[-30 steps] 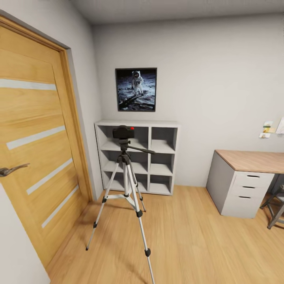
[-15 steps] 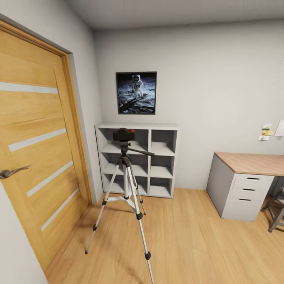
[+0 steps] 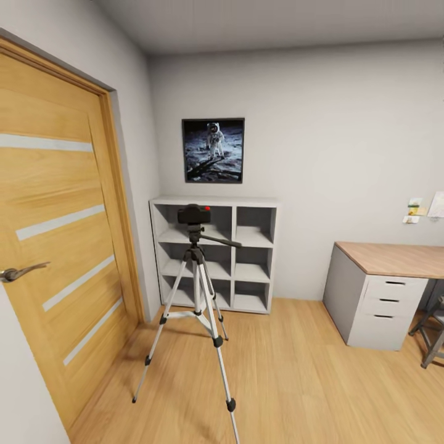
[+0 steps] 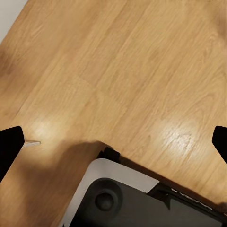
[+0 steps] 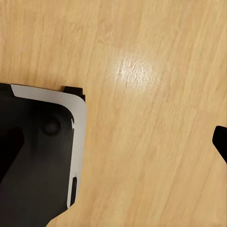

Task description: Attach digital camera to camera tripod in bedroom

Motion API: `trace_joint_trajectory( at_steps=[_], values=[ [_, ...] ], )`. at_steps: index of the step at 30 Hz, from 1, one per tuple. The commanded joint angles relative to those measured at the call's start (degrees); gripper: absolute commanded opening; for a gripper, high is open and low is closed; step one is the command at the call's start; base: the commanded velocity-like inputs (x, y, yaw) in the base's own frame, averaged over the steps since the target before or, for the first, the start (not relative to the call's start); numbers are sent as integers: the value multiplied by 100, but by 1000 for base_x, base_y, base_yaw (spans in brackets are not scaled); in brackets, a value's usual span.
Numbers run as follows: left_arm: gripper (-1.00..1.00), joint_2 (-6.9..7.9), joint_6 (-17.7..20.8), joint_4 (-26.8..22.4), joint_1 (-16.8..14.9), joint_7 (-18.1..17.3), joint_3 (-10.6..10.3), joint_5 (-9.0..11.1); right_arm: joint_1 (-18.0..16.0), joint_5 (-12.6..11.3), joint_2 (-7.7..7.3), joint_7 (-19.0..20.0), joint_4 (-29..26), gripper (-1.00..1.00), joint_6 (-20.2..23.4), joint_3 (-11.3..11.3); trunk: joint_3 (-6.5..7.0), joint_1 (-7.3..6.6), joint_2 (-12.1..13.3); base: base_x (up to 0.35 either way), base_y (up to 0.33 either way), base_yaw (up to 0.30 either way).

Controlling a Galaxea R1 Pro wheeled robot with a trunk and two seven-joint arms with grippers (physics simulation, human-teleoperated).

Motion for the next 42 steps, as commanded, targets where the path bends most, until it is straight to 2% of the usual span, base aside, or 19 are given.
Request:
trace_joint_trajectory(
  at_steps=[1, 35, 42],
  values=[
    [100, 2, -8, -6, 0, 25, -49, 34, -7, 52, -2, 5, 19, 100, -40, 7, 6, 2, -3, 0, 0, 0],
    [100, -36, -45, -50, 1, 25, -48, 16, -7, 52, -7, 12, 11, 100, -41, 7, 280, 2, -3, 0, 0, 0],
    [100, -36, -46, -50, 0, 25, -42, 16, -7, 59, -9, 12, 11, 100, -33, 22, 298, 2, -3, 0, 0, 0]
  ],
)
